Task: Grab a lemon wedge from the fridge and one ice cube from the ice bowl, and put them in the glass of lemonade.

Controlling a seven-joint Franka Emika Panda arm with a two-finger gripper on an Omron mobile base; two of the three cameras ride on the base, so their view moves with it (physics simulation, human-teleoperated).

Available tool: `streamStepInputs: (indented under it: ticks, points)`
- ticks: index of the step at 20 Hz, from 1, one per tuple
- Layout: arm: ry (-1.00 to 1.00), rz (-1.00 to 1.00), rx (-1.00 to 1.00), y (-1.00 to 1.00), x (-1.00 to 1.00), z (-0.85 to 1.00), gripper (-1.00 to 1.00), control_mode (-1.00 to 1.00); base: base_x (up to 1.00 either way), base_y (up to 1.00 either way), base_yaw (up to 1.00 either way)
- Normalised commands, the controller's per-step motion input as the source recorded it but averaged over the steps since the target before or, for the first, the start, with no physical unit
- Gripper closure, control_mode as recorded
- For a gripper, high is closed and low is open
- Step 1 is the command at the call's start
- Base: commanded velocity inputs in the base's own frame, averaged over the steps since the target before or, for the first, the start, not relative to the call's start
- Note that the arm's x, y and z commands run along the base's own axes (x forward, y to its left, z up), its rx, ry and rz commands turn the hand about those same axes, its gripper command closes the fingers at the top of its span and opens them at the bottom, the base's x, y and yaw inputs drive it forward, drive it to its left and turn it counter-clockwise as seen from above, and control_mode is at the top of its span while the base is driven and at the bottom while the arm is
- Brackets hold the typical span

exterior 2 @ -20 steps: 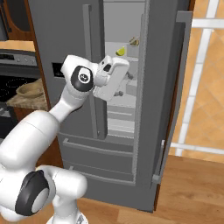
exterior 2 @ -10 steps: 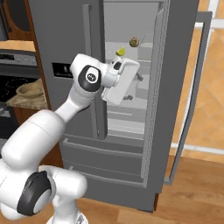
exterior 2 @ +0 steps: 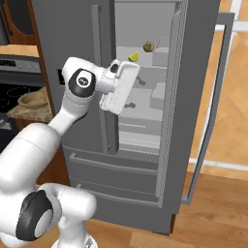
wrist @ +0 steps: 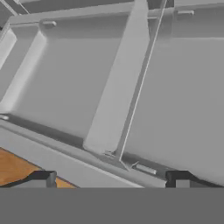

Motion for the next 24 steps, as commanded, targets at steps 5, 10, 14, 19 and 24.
streamStepInputs:
  ticks: [5,10,14,19,24]
  points:
    - [-0.04,0.0,-0.16,0.97,-0.02,0.17,-1.0,-1.0,0.0,0.0,0.0]
    - [-0.38,0.0,0.5,0.53,-0.04,-0.15,-1.0,-1.0,0.0,0.0,0.0]
    - [-0.33,0.0,0.9,0.18,0.03,-0.5,-1.0,-1.0,0.0,0.0,0.0]
    - [-0.32,0.0,0.75,0.37,0.0,-0.11,-1.0,-1.0,0.0,0.0,0.0]
    - [-0.16,0.0,0.14,0.4,-0.28,0.88,-1.0,-1.0,0.0,0.0,0.0]
